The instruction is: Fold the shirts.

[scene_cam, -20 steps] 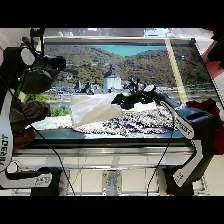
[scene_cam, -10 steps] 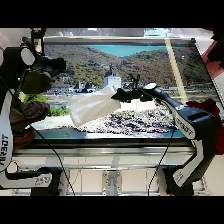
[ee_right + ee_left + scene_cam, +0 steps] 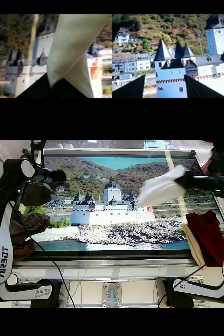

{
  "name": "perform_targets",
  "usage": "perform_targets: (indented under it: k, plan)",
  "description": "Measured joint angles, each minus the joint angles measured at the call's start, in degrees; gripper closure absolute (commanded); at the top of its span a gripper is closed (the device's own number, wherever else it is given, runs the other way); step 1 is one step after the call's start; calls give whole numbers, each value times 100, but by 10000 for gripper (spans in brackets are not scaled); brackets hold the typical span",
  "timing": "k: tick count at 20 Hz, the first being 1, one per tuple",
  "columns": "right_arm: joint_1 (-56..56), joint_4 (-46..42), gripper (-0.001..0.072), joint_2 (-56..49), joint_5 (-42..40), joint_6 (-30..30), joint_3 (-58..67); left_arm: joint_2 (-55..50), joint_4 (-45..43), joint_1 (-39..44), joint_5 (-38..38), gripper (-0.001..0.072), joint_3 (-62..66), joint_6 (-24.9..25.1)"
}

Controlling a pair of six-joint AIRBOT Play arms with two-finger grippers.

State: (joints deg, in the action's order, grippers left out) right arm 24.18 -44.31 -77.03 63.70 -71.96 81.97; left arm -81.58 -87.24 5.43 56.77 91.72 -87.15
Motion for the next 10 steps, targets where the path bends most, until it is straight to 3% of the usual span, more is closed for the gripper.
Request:
perform_targets:
  k: [5, 10]
  plan:
    - [2212, -1209, 683, 918, 1204, -363, 26, 0, 122, -4, -63, 168, 0, -9]
    - [3418, -3185, 681, 1145, 2155, -568, -522, 0, 448, -4, -79, 168, 0, -11]
